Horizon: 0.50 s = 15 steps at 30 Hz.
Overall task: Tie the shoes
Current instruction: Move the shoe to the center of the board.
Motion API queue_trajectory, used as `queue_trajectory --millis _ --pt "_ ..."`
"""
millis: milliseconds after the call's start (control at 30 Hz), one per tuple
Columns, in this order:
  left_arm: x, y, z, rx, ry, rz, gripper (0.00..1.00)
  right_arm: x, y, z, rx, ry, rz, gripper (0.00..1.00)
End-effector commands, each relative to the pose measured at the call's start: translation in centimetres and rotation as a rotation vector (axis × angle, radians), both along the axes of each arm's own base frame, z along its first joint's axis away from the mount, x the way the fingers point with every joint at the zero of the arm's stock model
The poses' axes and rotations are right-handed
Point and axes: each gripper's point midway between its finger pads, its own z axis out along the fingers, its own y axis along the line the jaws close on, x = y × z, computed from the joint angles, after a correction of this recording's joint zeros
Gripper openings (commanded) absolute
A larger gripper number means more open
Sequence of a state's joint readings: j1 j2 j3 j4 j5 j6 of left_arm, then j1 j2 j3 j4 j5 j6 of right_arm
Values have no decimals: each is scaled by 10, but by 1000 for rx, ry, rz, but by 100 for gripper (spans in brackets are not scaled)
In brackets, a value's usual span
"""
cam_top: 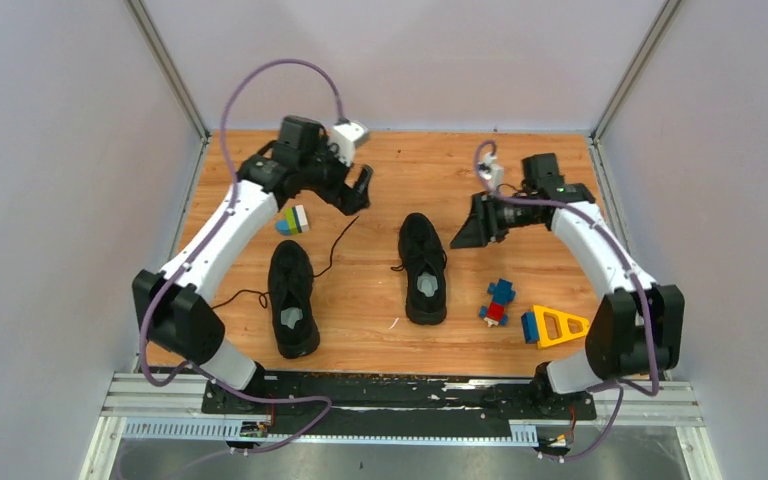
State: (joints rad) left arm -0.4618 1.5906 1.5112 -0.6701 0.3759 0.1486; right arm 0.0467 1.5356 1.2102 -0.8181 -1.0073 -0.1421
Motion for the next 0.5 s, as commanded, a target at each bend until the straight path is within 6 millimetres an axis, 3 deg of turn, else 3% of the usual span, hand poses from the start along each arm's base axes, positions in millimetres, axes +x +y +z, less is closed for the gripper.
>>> queue_trajectory --millis 0,100,200,300,367,467 --pt "4 74 24 27 44 252 100 -63 50 14 -141 -285 340 53" --pt "-22 100 23 62 79 273 100 -104 67 -4 -183 -309 545 54" --pt "-62 121 17 116 65 246 100 -133 77 -29 -276 -336 710 48" --pt "-83 137 15 166 20 256 100 -153 92 -45 -364 -416 878 43" --pt "-91 152 10 187 8 297 100 -161 106 -58 -426 -476 963 42" --pt "-98 166 7 175 4 347 100 -137 121 -83 -585 -565 951 42"
